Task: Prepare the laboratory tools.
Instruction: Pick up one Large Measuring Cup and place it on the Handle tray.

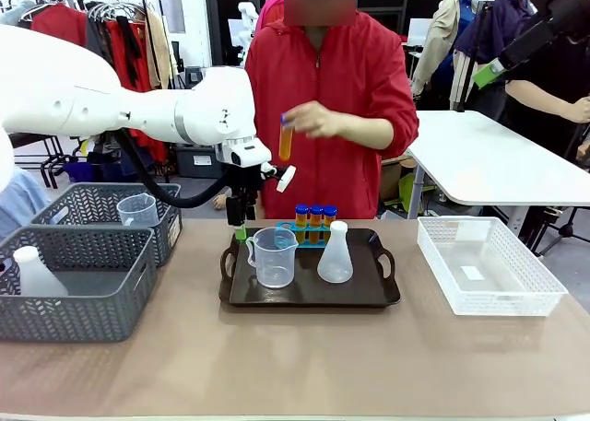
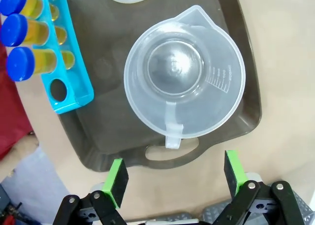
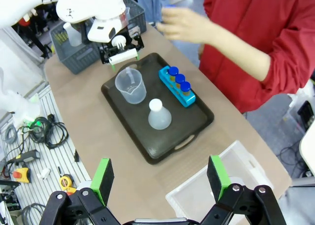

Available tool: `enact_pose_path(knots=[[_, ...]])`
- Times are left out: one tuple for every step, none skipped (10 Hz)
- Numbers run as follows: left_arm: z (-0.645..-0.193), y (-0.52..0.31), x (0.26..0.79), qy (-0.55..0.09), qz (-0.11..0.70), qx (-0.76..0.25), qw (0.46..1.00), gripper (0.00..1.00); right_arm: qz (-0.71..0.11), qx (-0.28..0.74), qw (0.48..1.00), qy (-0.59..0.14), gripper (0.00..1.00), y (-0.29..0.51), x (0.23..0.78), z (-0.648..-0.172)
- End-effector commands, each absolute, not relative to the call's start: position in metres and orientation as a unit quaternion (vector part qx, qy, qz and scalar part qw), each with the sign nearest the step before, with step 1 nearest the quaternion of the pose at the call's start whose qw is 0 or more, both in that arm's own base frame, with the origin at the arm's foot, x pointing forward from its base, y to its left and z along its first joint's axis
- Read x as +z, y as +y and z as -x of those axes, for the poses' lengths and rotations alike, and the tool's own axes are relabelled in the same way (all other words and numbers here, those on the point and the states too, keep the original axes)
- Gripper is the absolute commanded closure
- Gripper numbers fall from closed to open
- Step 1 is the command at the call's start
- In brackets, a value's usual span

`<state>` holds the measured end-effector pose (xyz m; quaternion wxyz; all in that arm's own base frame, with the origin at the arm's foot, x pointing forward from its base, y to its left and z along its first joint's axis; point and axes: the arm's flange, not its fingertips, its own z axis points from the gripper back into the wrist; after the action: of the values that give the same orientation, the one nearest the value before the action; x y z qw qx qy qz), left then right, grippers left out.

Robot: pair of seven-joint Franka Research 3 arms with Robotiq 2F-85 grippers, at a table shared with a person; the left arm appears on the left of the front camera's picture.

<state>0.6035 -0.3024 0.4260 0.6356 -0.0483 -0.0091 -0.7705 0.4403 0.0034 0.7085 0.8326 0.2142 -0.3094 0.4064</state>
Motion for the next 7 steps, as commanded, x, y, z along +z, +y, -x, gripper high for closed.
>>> enact_pose_path(knots=[[-0.588, -0.284, 0.437, -0.033, 0.053, -0.772, 0.633, 0.0, -0.218, 0.409, 0.829, -0.314, 0.0, 0.004, 0.71, -0.44], [-0.587, -0.273, 0.449, -0.046, 0.056, -0.767, 0.638, 0.0, -0.218, 0.409, 0.829, -0.314, 0.0, 0.004, 0.71, -0.44], [-0.578, -0.265, 0.465, -0.053, 0.057, -0.761, 0.644, 0.0, -0.218, 0.409, 0.829, -0.314, 0.0, 0.004, 0.71, -0.44], [-0.574, -0.258, 0.479, -0.065, 0.051, -0.752, 0.654, 0.0, -0.218, 0.409, 0.829, -0.314, 0.0, 0.004, 0.71, -0.44], [-0.57, -0.246, 0.495, -0.062, 0.049, -0.744, 0.663, 0.0, -0.218, 0.409, 0.829, -0.314, 0.0, 0.004, 0.71, -0.44], [-0.563, -0.235, 0.517, -0.049, 0.054, -0.734, 0.675, 0.0, -0.218, 0.409, 0.829, -0.314, 0.0, 0.004, 0.71, -0.44], [-0.558, -0.226, 0.535, -0.061, 0.042, -0.73, 0.679, 0.0, -0.218, 0.409, 0.829, -0.314, 0.0, 0.004, 0.71, -0.44]])
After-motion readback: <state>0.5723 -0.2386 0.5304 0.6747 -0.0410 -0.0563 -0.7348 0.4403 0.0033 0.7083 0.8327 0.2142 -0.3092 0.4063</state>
